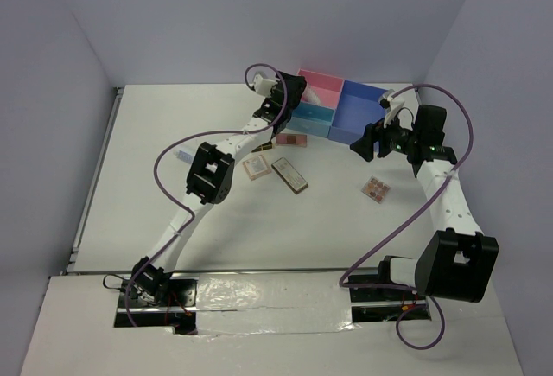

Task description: Organize the makeup

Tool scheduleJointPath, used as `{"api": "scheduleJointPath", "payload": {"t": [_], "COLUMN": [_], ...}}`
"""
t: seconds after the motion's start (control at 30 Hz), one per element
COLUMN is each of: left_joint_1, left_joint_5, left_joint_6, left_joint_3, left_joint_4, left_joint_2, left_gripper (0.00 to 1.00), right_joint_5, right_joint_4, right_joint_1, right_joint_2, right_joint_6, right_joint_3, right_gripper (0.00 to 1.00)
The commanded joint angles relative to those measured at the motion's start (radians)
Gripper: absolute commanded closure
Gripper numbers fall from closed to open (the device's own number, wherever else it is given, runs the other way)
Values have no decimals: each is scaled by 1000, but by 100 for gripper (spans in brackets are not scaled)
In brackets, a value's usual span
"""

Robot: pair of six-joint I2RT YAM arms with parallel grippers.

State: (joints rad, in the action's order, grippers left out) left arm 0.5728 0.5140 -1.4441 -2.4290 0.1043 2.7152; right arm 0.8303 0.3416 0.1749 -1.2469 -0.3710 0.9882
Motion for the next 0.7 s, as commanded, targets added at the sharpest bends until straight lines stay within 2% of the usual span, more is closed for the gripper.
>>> {"api": "scheduleJointPath", "payload": {"t": [0.0, 0.13, 0.23, 0.33, 0.43, 0.53, 0.63, 0.67], "left_joint_1": [-1, -1, -2, -5, -17, -34, -51, -54], "left_joint_5": [14, 6, 0, -23, -60, -103, -135, -153], "left_joint_6": [2, 7, 17, 45, 97, 172, 286, 356], "left_joint_3": [-54, -54, -50, -38, -1, 86, 195, 249], "left_joint_4": [61, 69, 84, 115, 150, 199, 238, 239], "left_joint_2": [14, 9, 0, -21, -69, -152, -256, -288], "left_gripper": [21, 19, 23, 32, 47, 67, 78, 87], "right_joint_5": [23, 23, 26, 35, 65, 122, 171, 176], "right_joint_4": [-44, -46, -44, -33, -4, 51, 115, 131], "right_joint_1": [8, 8, 8, 8, 6, 5, -2, -11], "right_joint_2": [32, 33, 35, 35, 33, 29, 20, 17], "right_joint_6": [7, 7, 6, -8, -58, -150, -213, -256], "right_joint_3": [-11, -14, -16, -13, -3, 10, 24, 27], "right_gripper": [24, 24, 24, 24, 24, 22, 21, 21]}}
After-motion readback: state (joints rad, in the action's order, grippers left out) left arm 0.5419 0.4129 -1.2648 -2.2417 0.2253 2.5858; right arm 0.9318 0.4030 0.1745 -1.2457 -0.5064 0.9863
